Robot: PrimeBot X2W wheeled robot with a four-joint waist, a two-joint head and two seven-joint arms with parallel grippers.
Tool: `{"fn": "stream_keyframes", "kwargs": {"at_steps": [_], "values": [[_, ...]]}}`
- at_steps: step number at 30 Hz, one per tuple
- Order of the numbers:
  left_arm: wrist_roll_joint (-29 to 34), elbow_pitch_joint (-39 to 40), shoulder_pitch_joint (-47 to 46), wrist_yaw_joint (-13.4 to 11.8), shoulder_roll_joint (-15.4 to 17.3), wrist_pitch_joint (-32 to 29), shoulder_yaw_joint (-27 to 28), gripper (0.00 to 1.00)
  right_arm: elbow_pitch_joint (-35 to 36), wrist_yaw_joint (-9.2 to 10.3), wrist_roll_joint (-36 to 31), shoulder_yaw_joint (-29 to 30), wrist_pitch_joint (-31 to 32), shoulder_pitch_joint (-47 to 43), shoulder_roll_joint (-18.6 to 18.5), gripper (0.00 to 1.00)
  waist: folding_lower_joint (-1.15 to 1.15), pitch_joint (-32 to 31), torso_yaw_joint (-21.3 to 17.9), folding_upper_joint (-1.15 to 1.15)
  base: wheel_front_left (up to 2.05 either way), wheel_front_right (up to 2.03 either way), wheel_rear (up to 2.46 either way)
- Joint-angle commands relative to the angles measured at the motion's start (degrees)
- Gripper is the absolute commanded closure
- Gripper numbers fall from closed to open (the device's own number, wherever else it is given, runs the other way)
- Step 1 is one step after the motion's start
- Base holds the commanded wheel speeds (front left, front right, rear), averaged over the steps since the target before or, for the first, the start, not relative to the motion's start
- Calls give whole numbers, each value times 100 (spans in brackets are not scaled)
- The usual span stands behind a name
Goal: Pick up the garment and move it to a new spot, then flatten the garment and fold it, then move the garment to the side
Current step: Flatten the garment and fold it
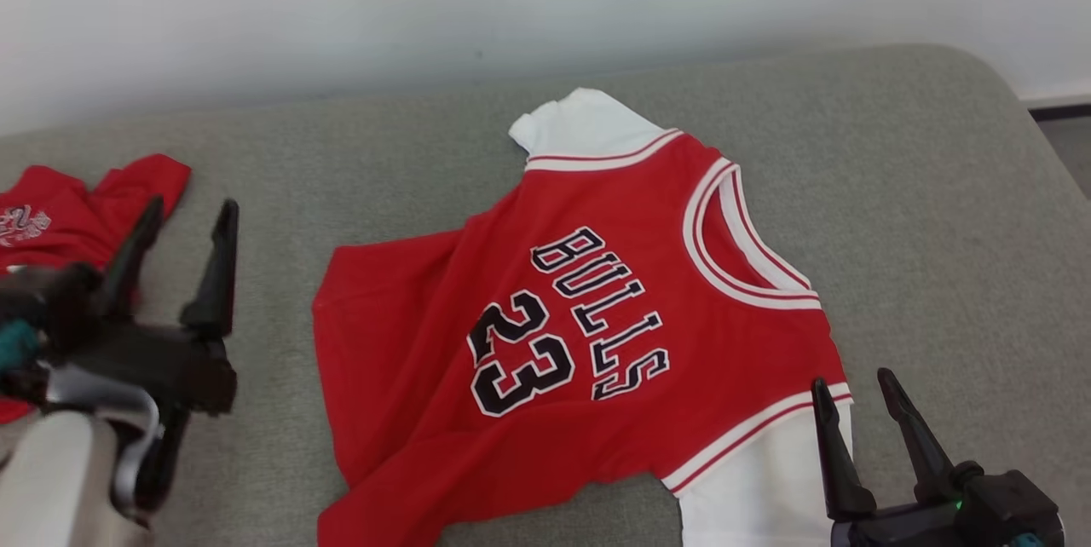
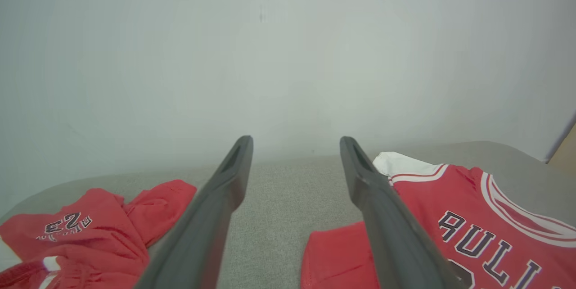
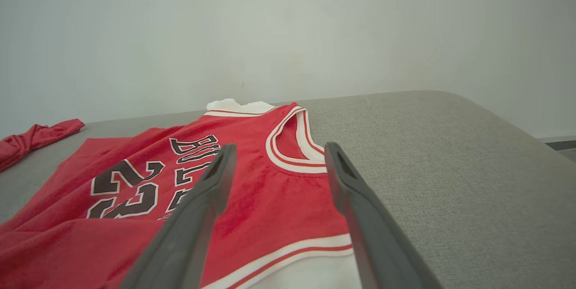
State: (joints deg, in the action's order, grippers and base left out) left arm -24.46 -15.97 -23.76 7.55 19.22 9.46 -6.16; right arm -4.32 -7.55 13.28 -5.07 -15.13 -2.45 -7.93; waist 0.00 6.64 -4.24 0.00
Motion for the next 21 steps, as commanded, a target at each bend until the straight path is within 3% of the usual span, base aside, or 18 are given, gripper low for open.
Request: {"fn": "stream_keyframes", "kwargs": {"at_steps": [1, 9, 16, 21], "values": [[-170, -123, -154, -17, 95, -178, -40, 0, -5, 13, -39, -20, -1, 71, 45, 0, 0, 310, -275, 0, 0, 0, 0], [-1245, -596, -687, -15, 762, -1159, -678, 0, -81, 13, -71, -21, -1, 279, 159, 0, 0, 581, -469, 0, 0, 0, 0], [-2005, -1021, -602, -14, 924, -1957, -1383, 0, -175, 13, -101, -103, -1, 427, 147, 0, 0, 621, -493, 0, 0, 0, 0], [-2145, -1363, -679, -15, 1030, -2275, -1816, 0, -218, 13, -96, -208, -1, 553, 104, 0, 0, 655, -568, 0, 0, 0, 0]]}}
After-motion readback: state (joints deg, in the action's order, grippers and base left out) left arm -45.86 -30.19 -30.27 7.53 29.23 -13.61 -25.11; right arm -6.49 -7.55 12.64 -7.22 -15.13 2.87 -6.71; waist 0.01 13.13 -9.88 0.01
